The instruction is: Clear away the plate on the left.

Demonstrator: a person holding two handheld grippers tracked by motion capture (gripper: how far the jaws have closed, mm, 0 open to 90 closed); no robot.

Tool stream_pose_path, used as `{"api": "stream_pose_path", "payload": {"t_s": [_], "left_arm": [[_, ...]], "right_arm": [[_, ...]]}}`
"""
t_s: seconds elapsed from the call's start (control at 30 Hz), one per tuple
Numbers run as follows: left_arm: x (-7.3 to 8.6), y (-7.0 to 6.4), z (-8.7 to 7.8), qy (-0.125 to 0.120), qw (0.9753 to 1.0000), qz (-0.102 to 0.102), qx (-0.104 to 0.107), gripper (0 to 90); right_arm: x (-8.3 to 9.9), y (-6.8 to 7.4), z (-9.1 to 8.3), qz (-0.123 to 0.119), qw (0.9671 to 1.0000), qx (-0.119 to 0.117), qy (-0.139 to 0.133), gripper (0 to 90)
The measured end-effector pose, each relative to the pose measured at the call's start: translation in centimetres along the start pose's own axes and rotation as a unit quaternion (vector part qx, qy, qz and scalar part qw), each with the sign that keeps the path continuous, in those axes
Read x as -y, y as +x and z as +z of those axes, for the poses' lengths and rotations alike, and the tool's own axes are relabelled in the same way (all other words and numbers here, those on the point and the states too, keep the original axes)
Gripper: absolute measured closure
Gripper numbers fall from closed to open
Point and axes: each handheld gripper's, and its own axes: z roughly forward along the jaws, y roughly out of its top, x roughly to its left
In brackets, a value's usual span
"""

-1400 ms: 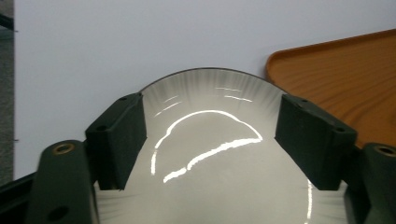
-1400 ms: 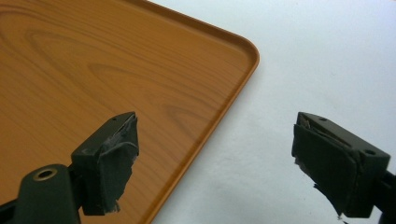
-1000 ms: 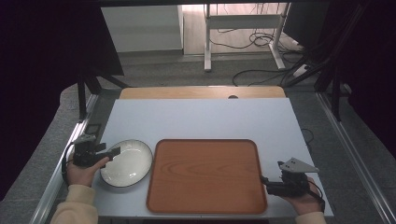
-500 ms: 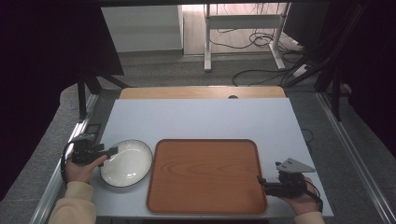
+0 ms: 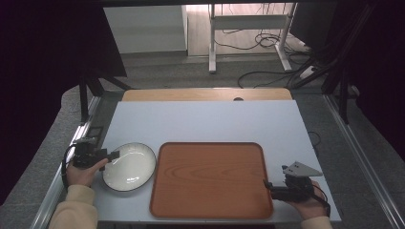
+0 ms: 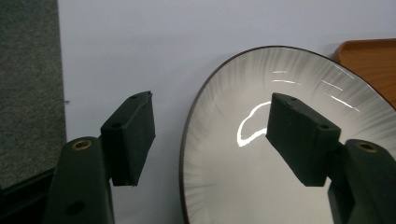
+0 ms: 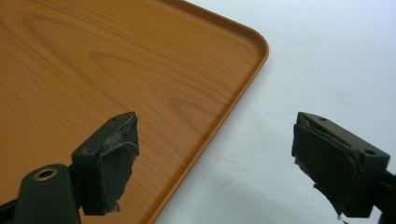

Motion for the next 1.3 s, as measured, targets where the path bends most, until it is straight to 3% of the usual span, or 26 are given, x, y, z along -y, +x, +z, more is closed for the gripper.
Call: {"api": "stream_pose_path", "payload": {"t_s": [0.3,0.63,0.97,1.2,1.3], "left_arm": [[0.6,0.8,0.0,0.013,0.9996,-0.019,0.014,38.8],[0.8,1.0,0.5,0.034,0.9985,-0.019,0.037,52.0],[1.0,0.9,1.3,0.054,0.9965,-0.025,0.059,56.0],[0.9,0.8,1.4,0.058,0.9965,-0.025,0.055,55.2],[0.9,0.9,1.3,0.058,0.9967,-0.031,0.048,62.3]], "right_arm": [[0.0,-0.2,-0.2,0.002,1.0000,0.009,-0.004,15.8],[0.1,-0.2,-0.1,0.000,1.0000,0.008,0.002,15.8],[0.1,-0.1,0.0,-0.003,1.0000,0.005,0.005,15.8],[0.1,0.0,0.2,-0.007,1.0000,0.002,0.006,15.8],[0.0,0.0,0.2,-0.007,1.0000,0.002,0.006,15.8]]}}
